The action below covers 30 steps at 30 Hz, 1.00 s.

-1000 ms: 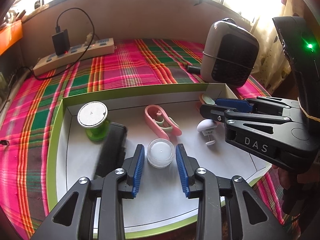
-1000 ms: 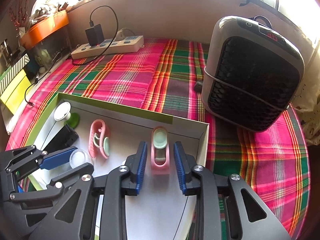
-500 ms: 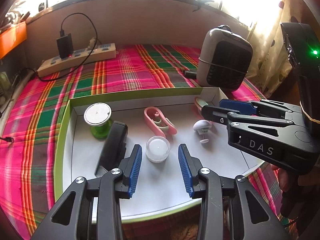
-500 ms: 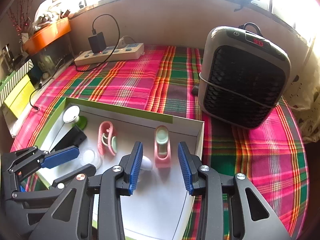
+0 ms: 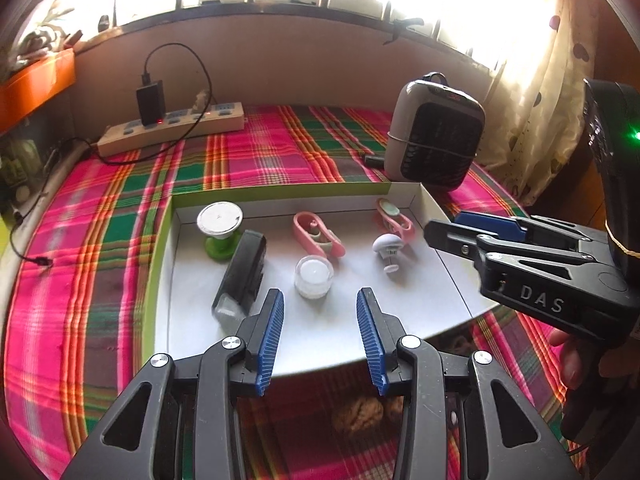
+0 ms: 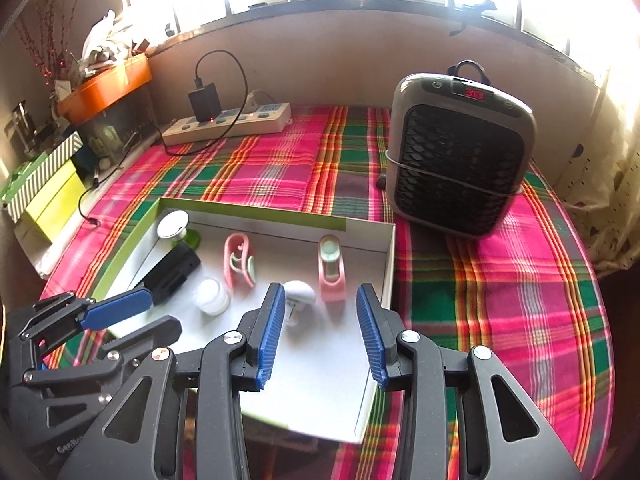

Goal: Organize objects

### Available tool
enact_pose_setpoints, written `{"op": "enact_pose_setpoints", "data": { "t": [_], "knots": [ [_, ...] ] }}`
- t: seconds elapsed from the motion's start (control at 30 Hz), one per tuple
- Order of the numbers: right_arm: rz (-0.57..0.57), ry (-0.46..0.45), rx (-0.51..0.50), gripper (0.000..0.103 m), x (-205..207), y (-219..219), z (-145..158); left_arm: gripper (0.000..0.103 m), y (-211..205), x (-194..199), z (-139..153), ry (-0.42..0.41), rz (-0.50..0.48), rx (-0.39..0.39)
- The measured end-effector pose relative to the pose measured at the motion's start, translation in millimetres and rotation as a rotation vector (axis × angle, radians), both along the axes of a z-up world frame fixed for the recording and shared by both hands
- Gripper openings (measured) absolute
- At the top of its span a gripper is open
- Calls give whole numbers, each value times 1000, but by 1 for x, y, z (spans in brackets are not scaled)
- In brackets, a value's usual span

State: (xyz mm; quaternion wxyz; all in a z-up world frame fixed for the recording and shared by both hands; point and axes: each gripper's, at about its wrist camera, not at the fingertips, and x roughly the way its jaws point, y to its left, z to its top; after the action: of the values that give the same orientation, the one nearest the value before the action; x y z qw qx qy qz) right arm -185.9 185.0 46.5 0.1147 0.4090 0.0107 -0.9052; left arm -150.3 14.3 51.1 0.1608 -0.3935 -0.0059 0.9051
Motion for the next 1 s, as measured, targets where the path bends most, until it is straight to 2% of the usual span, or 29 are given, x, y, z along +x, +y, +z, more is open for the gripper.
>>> {"op": "enact_pose_setpoints", "data": {
  "t": [0.27, 0.33, 0.63, 0.8, 1.0],
  "knots": [
    [-4, 21, -33, 39, 33, 1, 4, 36, -14, 28, 7, 25, 21, 24],
    [-2, 21, -38, 43, 43, 0, 3, 36, -19, 36, 6, 26, 31, 32],
    [25, 32, -48, 46, 87, -5, -5, 36, -31, 64, -6, 3, 33, 51],
    [34, 27, -59, 52, 100, -9, -11, 36, -38, 74, -15, -13, 37, 65],
    [52, 13, -42, 53, 111, -15, -22, 36, -43, 81, -23, -32, 46, 68]
  ]
}}
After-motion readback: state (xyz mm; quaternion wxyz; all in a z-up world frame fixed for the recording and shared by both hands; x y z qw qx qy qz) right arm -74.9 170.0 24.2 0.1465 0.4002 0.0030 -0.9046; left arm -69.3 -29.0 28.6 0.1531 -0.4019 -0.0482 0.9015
